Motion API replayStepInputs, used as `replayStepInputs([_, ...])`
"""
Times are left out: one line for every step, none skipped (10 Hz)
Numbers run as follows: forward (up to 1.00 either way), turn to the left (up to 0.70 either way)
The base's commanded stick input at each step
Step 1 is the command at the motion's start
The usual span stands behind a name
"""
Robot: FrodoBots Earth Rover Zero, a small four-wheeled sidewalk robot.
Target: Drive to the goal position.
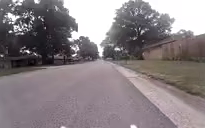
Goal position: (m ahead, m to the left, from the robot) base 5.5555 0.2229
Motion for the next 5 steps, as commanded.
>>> replayStepInputs([0.07,0.0])
replayStepInputs([0.07,0.0])
replayStepInputs([0.07,0.0])
replayStepInputs([0.07,0.0])
replayStepInputs([0.07,0.0])
